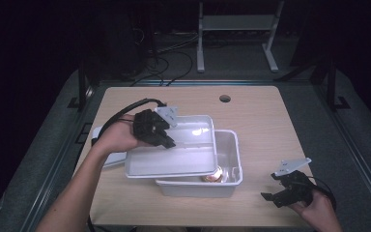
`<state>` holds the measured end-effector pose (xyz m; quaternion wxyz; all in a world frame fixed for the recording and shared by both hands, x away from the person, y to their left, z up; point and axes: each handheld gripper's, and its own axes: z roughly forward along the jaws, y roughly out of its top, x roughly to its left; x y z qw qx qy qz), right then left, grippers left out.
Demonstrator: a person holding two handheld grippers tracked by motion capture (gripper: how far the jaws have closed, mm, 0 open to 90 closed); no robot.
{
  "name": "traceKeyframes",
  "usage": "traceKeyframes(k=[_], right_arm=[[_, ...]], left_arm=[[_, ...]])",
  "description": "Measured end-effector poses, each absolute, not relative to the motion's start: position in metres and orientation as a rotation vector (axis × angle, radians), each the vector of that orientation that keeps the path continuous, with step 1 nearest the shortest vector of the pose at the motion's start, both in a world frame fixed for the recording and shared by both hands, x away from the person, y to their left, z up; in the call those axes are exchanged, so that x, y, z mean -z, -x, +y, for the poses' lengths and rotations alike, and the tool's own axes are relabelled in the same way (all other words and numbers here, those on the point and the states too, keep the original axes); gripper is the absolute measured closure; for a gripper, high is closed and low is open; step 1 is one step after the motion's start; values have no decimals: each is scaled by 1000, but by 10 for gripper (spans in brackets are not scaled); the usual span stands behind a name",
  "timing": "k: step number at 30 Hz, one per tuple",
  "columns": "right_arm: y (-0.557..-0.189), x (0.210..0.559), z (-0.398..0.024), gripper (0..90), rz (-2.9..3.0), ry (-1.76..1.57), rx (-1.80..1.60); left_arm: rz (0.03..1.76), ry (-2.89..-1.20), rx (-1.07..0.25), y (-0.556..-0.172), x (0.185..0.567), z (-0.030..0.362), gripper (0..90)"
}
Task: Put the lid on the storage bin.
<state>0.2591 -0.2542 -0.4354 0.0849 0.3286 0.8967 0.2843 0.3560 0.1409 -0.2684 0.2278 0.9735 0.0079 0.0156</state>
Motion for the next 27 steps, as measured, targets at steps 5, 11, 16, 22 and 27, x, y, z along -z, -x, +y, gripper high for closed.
traceKeyframes(k=[5,11,16,22,27], right_arm=[[-258,435,-256,193,2668,-987,-854],[-258,434,-258,193,2660,-987,-863],[-258,434,-257,193,2664,-978,-863],[-257,432,-258,194,2658,-975,-871],[-257,432,-257,193,2661,-969,-869]], left_arm=[[-5,-2675,-23,-361,275,123,892],[-34,-2685,-2,-363,285,104,892],[-51,-2695,13,-363,290,91,892],[-62,-2706,24,-365,297,82,891],[-52,-2710,26,-368,302,78,891]])
